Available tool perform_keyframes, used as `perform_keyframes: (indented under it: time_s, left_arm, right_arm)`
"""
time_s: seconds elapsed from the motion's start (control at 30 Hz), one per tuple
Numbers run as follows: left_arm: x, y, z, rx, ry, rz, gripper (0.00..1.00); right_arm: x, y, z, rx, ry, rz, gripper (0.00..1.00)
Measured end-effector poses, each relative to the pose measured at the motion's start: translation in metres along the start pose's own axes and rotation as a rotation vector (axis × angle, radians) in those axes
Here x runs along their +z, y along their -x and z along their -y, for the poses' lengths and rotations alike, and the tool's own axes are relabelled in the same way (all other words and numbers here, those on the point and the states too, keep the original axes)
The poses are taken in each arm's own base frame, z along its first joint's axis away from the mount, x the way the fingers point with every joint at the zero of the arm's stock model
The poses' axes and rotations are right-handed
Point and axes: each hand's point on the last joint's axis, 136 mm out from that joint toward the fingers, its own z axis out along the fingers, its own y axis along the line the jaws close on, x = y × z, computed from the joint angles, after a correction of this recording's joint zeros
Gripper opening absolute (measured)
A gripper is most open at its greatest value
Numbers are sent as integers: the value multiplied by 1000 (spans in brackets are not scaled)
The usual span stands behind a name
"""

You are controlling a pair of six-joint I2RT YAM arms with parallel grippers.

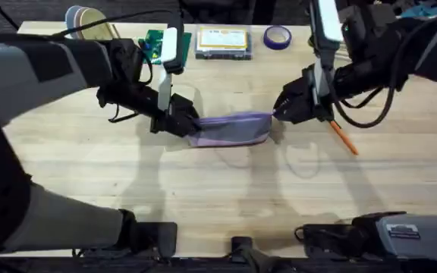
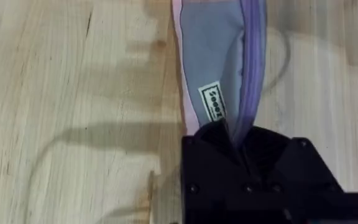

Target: Unzip the bag, pick up the pens from the table one at a time and place them inside, then zip the bag closed.

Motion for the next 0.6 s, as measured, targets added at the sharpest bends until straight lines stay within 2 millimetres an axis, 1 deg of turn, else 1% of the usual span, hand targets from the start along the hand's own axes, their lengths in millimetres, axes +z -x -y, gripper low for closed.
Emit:
perform_keyframes:
  time_s: [0.1, 0.2, 0.23, 0.3, 0.47, 0.6]
  left_arm:
    - [0, 0, 0, -1, -1, 0, 43]
    - [0, 0, 0, 0, -1, 0, 43]
    - [0, 0, 0, -1, 0, -3, 43]
    - [0, 0, 0, 0, 0, -3, 43]
    - [-1, -3, -1, -4, 6, -13, 43]
    - [-2, -5, -2, -5, 11, -19, 43]
  right_arm:
    - [7, 8, -5, -35, 18, -1, 30]
    - [17, 23, -9, -108, 30, 13, 30]
    - [35, 53, -12, -219, 23, 46, 30]
    - [41, 65, -13, -253, 14, 62, 30]
    - [56, 88, -11, -297, -20, 90, 30]
    - [77, 104, -9, -304, -19, 122, 30]
